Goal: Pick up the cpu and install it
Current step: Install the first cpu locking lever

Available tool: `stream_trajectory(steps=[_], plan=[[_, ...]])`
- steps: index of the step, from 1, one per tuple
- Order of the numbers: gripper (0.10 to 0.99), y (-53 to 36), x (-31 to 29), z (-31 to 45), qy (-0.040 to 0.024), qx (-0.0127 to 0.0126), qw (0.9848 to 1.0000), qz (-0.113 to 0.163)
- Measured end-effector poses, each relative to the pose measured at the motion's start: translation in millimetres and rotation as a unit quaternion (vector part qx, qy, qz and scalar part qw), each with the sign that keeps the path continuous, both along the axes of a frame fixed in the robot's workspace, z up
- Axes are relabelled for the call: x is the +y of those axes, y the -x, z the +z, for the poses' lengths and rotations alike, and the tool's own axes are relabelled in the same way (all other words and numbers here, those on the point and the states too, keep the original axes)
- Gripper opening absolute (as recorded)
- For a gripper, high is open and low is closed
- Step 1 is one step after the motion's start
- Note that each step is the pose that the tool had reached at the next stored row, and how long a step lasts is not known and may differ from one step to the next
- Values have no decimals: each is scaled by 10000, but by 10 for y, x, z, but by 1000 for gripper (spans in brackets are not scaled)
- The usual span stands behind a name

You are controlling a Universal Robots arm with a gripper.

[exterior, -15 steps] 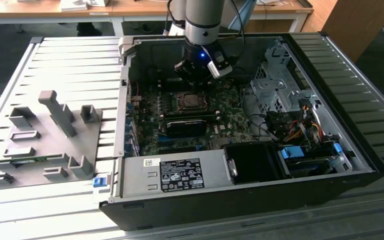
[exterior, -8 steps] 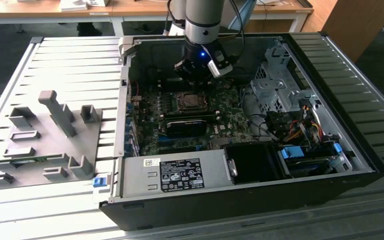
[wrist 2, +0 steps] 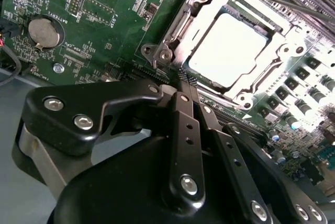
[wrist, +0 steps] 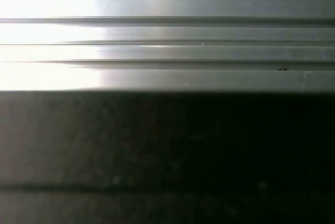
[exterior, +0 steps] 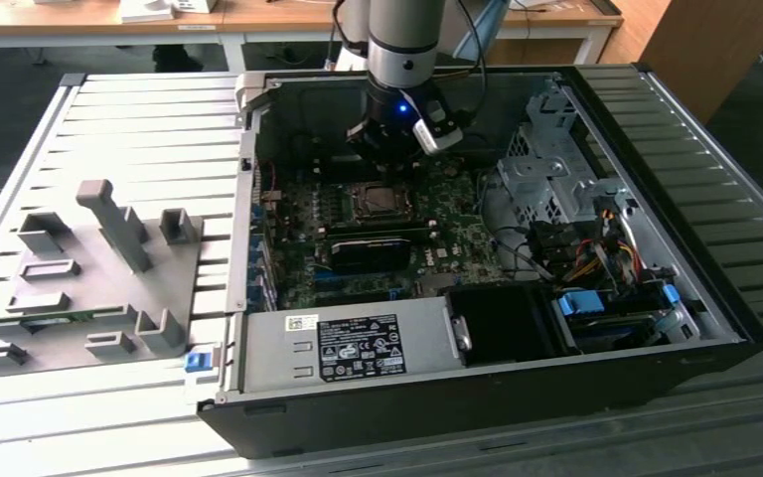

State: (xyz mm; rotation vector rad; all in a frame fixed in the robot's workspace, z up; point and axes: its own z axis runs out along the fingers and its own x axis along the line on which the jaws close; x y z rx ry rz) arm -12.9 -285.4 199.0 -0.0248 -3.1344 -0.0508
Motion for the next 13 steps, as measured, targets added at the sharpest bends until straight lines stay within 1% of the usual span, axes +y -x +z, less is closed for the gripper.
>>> stream_trajectory(steps=[4, 6, 9, 13], plan=[[106, -5, 4, -10, 8, 0, 10000, -1], [106, -7, 4, -17, -8, 0, 10000, 0], [106, -8, 5, -23, -59, -1, 10000, 0], [106, -9, 6, -20, -62, -2, 10000, 0]])
